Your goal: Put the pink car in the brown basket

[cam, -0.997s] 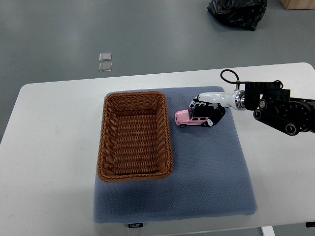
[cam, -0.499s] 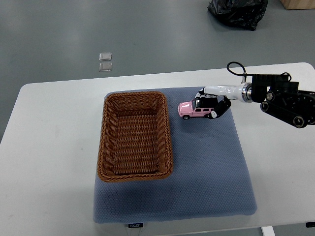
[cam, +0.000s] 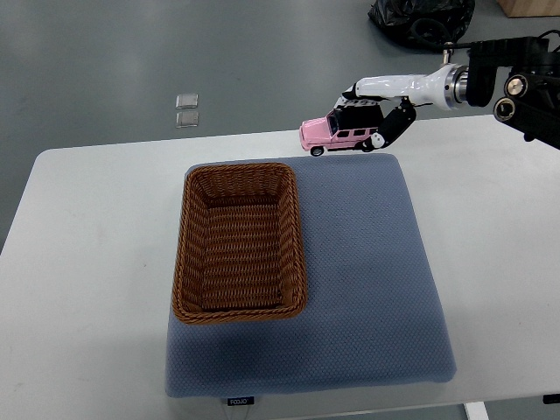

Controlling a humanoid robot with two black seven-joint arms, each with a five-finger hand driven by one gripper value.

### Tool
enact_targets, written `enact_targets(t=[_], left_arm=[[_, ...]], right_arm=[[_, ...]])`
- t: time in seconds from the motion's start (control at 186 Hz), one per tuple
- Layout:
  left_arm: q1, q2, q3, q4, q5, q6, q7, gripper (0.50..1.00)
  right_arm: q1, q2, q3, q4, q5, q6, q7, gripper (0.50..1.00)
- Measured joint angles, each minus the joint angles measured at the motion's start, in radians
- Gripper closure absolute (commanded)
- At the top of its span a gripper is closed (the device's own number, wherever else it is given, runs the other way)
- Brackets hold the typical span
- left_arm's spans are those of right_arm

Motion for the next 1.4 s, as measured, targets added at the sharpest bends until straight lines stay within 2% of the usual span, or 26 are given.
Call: enact_targets(t=[0.113, 0.316, 0.445, 0.638, 0.649, 0.654, 0.66, 0.67, 0.708, 0.713, 0.724, 0.735, 0.745, 0.81, 0.858, 0.863, 1.04, 1.158, 1.287, 1.399], left_arm=[[0.0, 0.0, 0.001, -0.003, 0.0, 0.0, 0.0, 0.5], [0.0, 0.0, 0.001, -0.005, 0.001, -0.002, 0.0, 0.5], [0.0, 0.0, 0.002, -0.005, 0.002, -0.002, 0.0, 0.5], [0.0, 0.0, 0.002, -0.004, 0.002, -0.002, 0.0, 0.5], [0.0, 0.0, 0.003, -0.004, 0.002, -0.002, 0.0, 0.5], [0.0, 0.0, 0.003, -0.004, 0.002, -0.002, 0.0, 0.5], [0.0, 0.0, 0.003, -0.004, 0.002, -0.002, 0.0, 0.5], [0.0, 0.0, 0.003, -0.004, 0.002, -0.002, 0.0, 0.5], [0.0, 0.0, 0.003, -0.004, 0.002, -0.002, 0.0, 0.5], [0.0, 0.0, 0.003, -0.004, 0.002, -0.002, 0.0, 0.5], [0.0, 0.0, 0.003, -0.004, 0.002, -0.002, 0.0, 0.5], [0.0, 0.0, 0.003, -0.004, 0.002, -0.002, 0.0, 0.5], [0.0, 0.0, 0.003, -0.004, 0.002, -0.002, 0.0, 0.5], [0.0, 0.0, 0.003, -0.004, 0.002, -0.002, 0.0, 0.5], [0.0, 0.0, 0.003, -0.004, 0.001, -0.002, 0.0, 0.5], [0.0, 0.0, 0.003, -0.004, 0.001, -0.002, 0.0, 0.5], [0.0, 0.0, 0.003, 0.002, 0.001, -0.002, 0.0, 0.5], [0.0, 0.0, 0.003, 0.004, 0.001, -0.002, 0.0, 0.5], [-0.001, 0.0, 0.003, 0.004, 0.001, -0.002, 0.0, 0.5], [-0.001, 0.0, 0.003, 0.003, 0.001, -0.002, 0.0, 0.5]], right_arm=[[-0.001, 0.136, -0.009, -0.052, 0.012, -0.005, 0.001, 1.0], [-0.029, 0.385, -0.028, -0.222, 0.01, -0.012, 0.003, 1.0], [-0.049, 0.451, -0.053, -0.272, 0.005, -0.027, 0.003, 1.0], [-0.103, 0.475, -0.091, -0.299, -0.002, -0.062, 0.004, 1.0], [-0.106, 0.475, -0.092, -0.299, -0.002, -0.064, 0.004, 0.991], [-0.107, 0.476, -0.093, -0.299, -0.002, -0.065, 0.004, 0.961], [-0.109, 0.476, -0.094, -0.299, -0.002, -0.066, 0.004, 0.961], [-0.111, 0.476, -0.095, -0.3, -0.002, -0.068, 0.004, 0.906], [-0.12, 0.476, -0.098, -0.301, -0.002, -0.075, 0.004, 0.842], [-0.121, 0.476, -0.098, -0.301, -0.002, -0.075, 0.004, 0.81], [-0.122, 0.476, -0.098, -0.301, -0.002, -0.076, 0.004, 0.81], [-0.124, 0.476, -0.098, -0.301, -0.002, -0.077, 0.004, 0.751], [-0.125, 0.476, -0.098, -0.301, -0.002, -0.078, 0.004, 0.73], [-0.129, 0.476, -0.092, -0.302, 0.002, -0.08, 0.005, 0.646], [-0.13, 0.476, -0.088, -0.302, 0.008, -0.08, 0.005, 0.646], [-0.13, 0.476, -0.087, -0.302, 0.008, -0.08, 0.005, 0.606], [-0.131, 0.471, -0.066, -0.302, 0.016, -0.076, 0.006, 0.593], [-0.135, 0.442, 0.03, -0.302, 0.031, -0.07, 0.007, 0.593], [-0.172, 0.374, 0.204, -0.301, 0.143, -0.076, 0.007, 0.593], [-0.27, 0.318, 0.437, -0.295, 0.333, -0.101, 0.036, 0.593]])
